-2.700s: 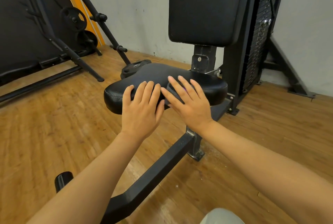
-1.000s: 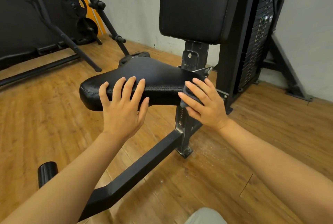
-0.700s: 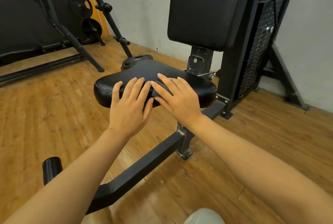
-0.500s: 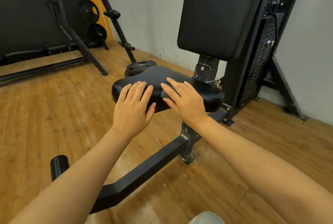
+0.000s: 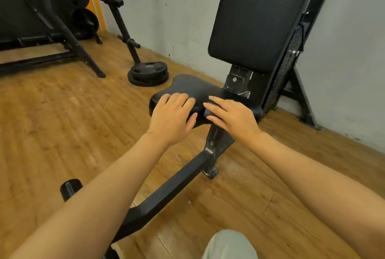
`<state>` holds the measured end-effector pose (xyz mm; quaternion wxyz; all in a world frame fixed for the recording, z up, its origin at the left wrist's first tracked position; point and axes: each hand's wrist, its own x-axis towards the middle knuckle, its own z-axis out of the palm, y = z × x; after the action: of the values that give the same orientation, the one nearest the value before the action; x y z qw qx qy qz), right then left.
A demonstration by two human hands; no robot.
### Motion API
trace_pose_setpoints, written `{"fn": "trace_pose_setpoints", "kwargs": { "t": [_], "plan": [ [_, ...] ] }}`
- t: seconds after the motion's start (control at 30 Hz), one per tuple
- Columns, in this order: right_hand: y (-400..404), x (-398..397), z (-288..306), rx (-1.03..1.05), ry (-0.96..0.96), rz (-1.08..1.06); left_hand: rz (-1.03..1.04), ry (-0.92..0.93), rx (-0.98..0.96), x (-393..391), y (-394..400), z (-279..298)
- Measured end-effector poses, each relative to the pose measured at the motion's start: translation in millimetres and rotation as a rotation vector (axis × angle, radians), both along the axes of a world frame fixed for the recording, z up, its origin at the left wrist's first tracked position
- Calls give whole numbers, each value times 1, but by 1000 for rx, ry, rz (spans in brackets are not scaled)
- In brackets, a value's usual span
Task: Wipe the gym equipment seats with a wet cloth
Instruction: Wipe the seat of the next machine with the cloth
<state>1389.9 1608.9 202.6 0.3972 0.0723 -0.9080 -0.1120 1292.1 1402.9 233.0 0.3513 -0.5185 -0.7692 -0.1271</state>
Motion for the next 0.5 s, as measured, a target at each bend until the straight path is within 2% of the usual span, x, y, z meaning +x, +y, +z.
{"fn": "trace_pose_setpoints", "kwargs": {
  "t": [0.23,0.5],
  "plan": [
    [-25,26,61,-38,-240,-53,-83,-160,-115,2,-11,41],
    [-57,69,211,-90,-323,-101,-57,-347,-335,36,-40,184]
  ]
}}
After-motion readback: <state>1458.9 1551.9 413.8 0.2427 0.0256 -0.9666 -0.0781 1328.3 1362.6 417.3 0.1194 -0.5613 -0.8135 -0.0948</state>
